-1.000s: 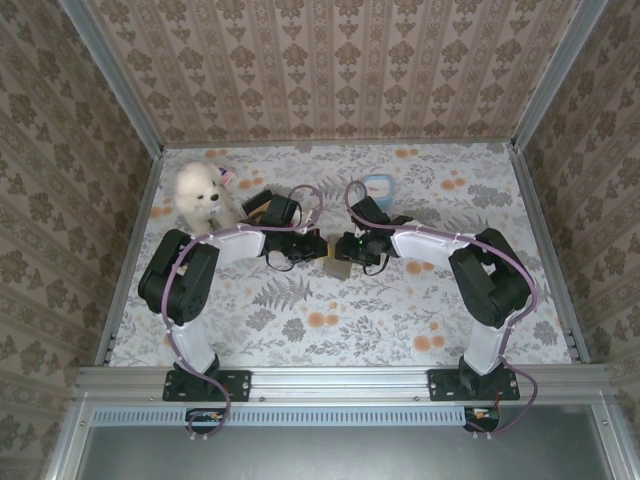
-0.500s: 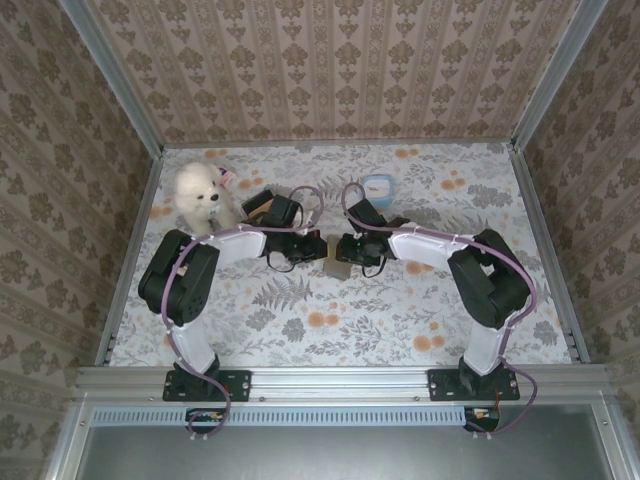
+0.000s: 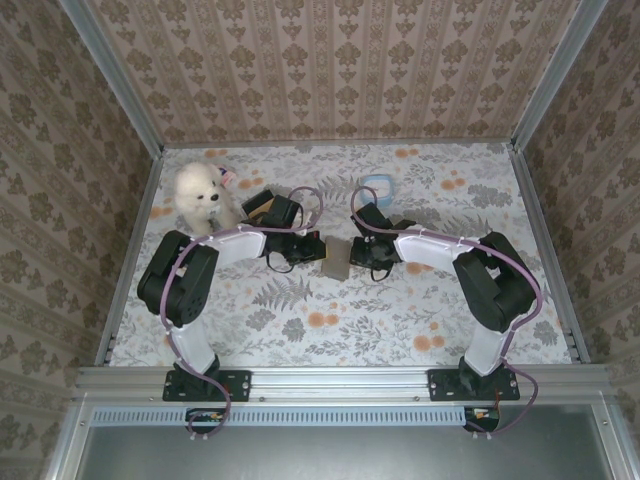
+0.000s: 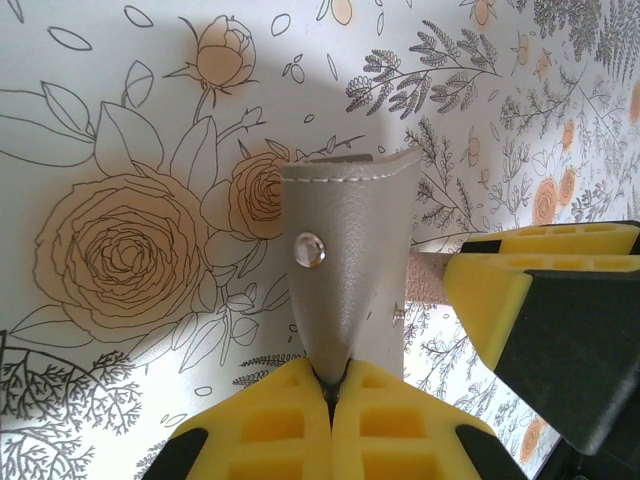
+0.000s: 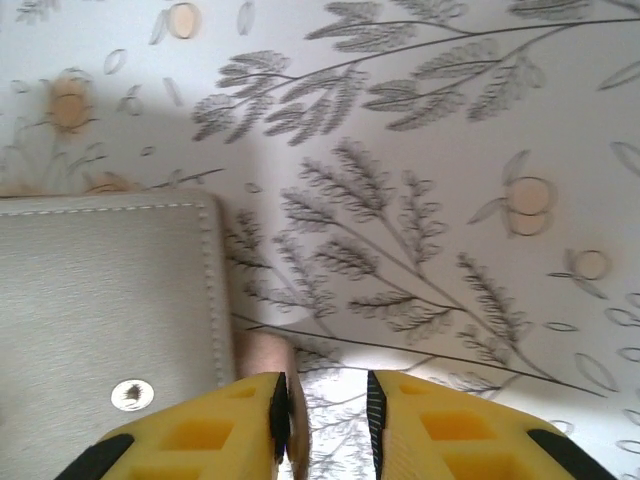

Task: Take the credit cards out of the card holder

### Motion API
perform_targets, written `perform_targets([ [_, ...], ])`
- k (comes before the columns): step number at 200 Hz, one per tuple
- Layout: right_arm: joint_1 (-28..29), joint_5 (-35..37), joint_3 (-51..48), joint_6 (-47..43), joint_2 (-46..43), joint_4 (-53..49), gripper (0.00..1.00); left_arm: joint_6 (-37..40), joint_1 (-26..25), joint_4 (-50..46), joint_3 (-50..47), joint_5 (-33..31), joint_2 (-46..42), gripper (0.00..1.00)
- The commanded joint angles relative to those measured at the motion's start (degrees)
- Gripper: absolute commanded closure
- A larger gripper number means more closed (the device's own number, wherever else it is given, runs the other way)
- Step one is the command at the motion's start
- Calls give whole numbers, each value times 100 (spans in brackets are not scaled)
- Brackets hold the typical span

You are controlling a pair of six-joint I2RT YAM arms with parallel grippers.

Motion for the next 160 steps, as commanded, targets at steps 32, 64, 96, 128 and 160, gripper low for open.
perform_targets([
  [32,-8,-387,99,-17,155,192,72,108,4,-373,188,-175,-129,86],
  [64,-25,-198,141,-118,143,123,80,81,4,-615,299,-387,-188,56],
  [96,-21,105,232,-547,-101,-72,90,106,21,-978,400,-842,-470,34],
  [128,103,12,436,-1499,-486,-418,92,380,47,-926,175,-1131,-1015,0],
  [160,255,-235,545,-1858,-830,-764,92,144,280,-658,-302,-1343,-1563,0],
])
